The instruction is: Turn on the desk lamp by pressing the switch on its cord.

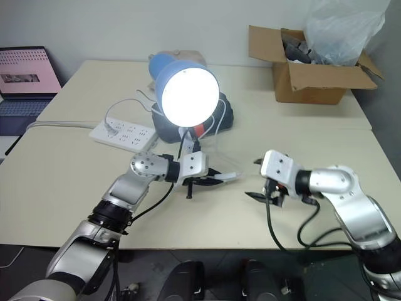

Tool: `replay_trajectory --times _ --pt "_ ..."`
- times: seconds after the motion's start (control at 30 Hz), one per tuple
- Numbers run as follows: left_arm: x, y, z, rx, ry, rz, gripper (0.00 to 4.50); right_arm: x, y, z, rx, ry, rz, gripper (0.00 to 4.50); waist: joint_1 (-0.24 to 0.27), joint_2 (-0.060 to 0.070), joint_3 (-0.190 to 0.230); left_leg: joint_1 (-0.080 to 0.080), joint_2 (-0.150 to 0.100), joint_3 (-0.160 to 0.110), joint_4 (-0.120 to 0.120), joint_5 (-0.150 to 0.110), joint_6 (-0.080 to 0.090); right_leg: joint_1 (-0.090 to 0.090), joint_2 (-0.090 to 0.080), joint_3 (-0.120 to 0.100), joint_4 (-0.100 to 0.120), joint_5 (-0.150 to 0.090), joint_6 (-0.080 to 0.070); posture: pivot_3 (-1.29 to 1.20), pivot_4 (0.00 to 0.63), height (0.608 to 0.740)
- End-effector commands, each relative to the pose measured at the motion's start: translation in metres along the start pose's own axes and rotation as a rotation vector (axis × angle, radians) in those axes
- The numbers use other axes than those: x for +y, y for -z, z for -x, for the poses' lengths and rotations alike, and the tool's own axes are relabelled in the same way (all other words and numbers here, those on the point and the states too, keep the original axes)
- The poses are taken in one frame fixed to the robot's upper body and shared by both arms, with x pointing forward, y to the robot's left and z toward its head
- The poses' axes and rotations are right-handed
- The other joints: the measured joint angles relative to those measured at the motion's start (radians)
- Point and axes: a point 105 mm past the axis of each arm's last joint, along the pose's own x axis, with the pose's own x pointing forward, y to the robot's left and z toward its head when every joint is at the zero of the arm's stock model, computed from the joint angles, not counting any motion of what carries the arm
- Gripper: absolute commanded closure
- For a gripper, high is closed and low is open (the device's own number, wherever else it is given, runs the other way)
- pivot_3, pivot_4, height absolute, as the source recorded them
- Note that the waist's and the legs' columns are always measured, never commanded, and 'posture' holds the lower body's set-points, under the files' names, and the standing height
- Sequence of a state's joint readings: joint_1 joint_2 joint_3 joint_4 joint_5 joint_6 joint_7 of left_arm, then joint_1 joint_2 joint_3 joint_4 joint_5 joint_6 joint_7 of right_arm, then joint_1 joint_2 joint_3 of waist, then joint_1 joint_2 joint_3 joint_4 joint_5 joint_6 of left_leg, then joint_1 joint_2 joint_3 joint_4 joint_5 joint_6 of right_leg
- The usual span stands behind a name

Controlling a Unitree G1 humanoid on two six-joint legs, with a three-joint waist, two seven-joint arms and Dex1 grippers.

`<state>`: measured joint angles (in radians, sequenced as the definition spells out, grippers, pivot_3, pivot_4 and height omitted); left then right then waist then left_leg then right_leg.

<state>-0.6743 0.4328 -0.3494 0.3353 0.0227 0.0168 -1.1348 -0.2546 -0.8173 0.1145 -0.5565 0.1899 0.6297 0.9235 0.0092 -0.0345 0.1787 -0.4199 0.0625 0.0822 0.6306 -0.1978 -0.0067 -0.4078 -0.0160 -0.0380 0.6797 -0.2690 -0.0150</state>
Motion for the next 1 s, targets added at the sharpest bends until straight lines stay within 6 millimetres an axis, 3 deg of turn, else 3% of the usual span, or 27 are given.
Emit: replay_trajectory --times 0.03,0.2,0.23,0.3,0.53,0.7,0.87,1.0 --pt "0.01 -0.004 -0.006 -0.015 -0.042 -0.024 4.1 0.007 -0.008 0.013 -0.032 0.056 -0.005 0.0 -0.009 0.0 0.0 0.0 0.0 0.0 0.0 0.0 0.0 0.0 0.001 0.0 0.0 0.0 0.0 0.0 0.15 0.74" --pt "0.016 0.004 -0.009 0.0 -0.06 -0.022 4.1 0.015 -0.015 0.02 -0.07 0.088 -0.07 0.0 -0.014 0.0 0.0 0.002 0.001 -0.001 0.0 0.0 0.0 0.0 0.003 0.0 0.001 0.0 0.0 0.0 0.15 0.74" --pt "0.015 0.005 -0.01 0.0 -0.049 -0.018 3.4 0.017 -0.015 0.021 -0.07 0.093 -0.081 0.0 -0.013 0.0 0.0 0.002 0.001 -0.002 0.0 0.0 0.0 0.0 0.003 0.0 0.002 0.0 0.0 0.0 0.15 0.74" --pt "0.014 0.005 -0.01 -0.006 -0.028 -0.014 3.17 0.018 -0.015 0.024 -0.067 0.105 -0.097 0.0 -0.011 0.0 0.0 0.002 0.001 -0.002 0.0 0.0 0.0 0.001 0.002 0.0 0.001 0.0 0.0 0.0 0.15 0.74" --pt "0.018 -0.005 0.011 -0.045 -0.016 -0.004 1.59 0.018 -0.011 0.027 -0.058 0.126 -0.117 0.0 -0.012 0.0 0.0 0.001 0.001 -0.001 0.0 0.0 0.0 0.001 0.002 0.0 0.0 0.0 0.0 0.0 0.15 0.74" --pt "0.019 -0.018 0.044 -0.086 -0.069 -0.04 0.5 0.012 -0.01 0.024 -0.062 0.116 -0.114 0.0 -0.016 0.0 0.0 0.001 0.001 -0.002 0.0 0.0 0.0 0.001 0.002 0.0 0.0 0.0 0.0 0.0 0.15 0.74" --pt "0.003 -0.014 0.083 -0.026 -0.117 -0.056 0.5 -0.003 -0.01 0.025 -0.096 0.12 -0.101 0.0 -0.02 0.0 0.0 0.002 0.001 -0.001 -0.001 0.0 0.0 0.001 0.002 0.001 0.0 0.0 0.0 0.0 0.15 0.74" --pt "-0.016 -0.002 0.112 0.034 -0.161 0.068 0.5 -0.01 -0.01 0.029 -0.12 0.104 -0.064 0.0 -0.018 0.0 0.0 0.002 0.002 -0.001 -0.001 0.0 0.0 0.001 0.002 0.001 0.0 0.0 0.0 0.0 0.15 0.74"
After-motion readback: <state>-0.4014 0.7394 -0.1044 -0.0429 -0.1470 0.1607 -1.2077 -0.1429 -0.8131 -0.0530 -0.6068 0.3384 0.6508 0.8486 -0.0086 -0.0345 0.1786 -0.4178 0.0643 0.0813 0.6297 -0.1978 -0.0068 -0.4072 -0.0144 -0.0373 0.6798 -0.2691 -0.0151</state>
